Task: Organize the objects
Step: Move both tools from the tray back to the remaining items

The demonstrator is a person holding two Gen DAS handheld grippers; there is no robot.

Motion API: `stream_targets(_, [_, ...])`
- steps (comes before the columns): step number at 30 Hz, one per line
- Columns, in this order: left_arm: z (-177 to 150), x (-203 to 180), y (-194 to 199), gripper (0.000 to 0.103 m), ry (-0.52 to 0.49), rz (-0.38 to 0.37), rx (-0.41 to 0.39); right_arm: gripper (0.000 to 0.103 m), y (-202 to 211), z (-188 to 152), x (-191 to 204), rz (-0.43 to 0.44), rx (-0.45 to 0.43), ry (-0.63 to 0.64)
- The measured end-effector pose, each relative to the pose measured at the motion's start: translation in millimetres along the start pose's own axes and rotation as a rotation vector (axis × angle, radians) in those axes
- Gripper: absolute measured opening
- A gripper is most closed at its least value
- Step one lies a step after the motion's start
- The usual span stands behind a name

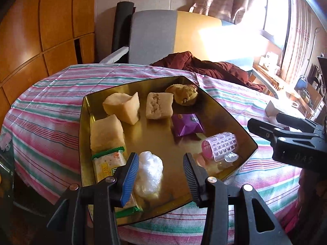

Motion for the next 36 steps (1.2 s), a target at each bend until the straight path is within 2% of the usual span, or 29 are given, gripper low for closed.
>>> stream_targets(10, [-6,-9,-2,0.045,-0.010,-0.038,0.017,0.099,2,-13,-52,-0.076,0.046,-0.057])
stream_targets(21, [-8,-19,-7,0.045,-0.037,-0.055,0.035,0.100,16,-41,-173,-0.229,0.151,-0.228])
stream_targets(25, [-5,-30,-8,0.045,-0.059,-0.075,0.037,0.100,30,-45,-224,-0.301,0.163,-0.293])
stream_targets(32, [8,-64,-8,0.045,-0.127,-0.145,0.028,0.100,64,-51,-336,-0.474,0.109,-0.534])
stream_targets(36, [12,-93,-10,0.045,-0.176,-0.201,0.039,0.102,75,-68,-375,-0.540,0.074,-0.680])
Point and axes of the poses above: each gripper's, at about its wrist camera, not at the fingertips, and y roughly against the way its jaws point, x to its left, z to its top, the point moved 8 cm from there along -y, roughly the way its jaws point, and after that the axes turned 13 degrees about -x, right-handed, at the moved point
